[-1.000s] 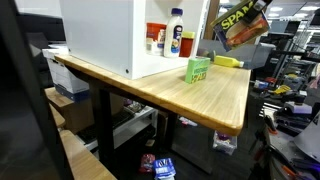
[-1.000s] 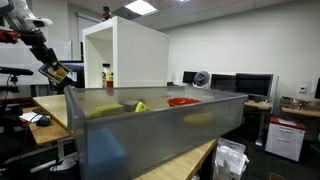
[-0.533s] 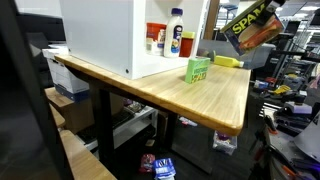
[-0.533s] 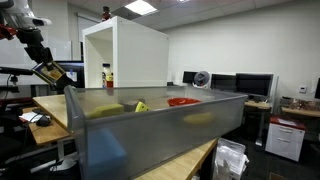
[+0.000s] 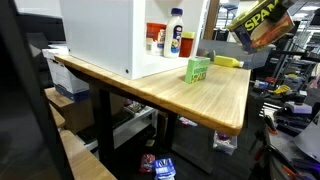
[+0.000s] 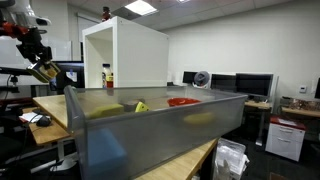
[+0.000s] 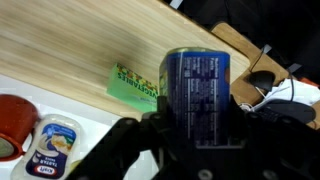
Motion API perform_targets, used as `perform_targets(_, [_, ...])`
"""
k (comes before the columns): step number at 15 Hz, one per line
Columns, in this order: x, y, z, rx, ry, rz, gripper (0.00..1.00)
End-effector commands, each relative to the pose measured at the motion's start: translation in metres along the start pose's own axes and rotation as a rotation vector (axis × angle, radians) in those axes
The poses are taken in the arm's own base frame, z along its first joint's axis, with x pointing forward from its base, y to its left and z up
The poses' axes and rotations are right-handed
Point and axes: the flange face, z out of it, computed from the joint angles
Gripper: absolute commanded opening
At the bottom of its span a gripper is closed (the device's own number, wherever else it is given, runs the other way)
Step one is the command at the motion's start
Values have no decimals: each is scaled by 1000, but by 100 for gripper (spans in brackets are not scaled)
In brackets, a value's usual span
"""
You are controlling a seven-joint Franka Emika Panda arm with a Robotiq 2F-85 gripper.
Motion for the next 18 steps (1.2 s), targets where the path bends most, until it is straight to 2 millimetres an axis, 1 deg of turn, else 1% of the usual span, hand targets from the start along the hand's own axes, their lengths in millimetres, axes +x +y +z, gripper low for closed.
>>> perform_targets(1, [38, 49, -38, 91, 17, -145, 30])
perform_targets(4, [53, 87, -50, 166, 30, -250, 30])
perform_targets(7, [64, 107, -54, 229, 3, -345, 30])
perform_targets(8, [67, 111, -54, 252, -14, -370, 30])
perform_targets(11, [74, 112, -55, 331, -49, -405, 30])
perform_targets(13, [78, 111, -55, 349, -65, -431, 30])
perform_targets(15, [82, 112, -53, 370, -80, -465, 30])
perform_targets(18, [84, 117, -43, 428, -88, -510, 30])
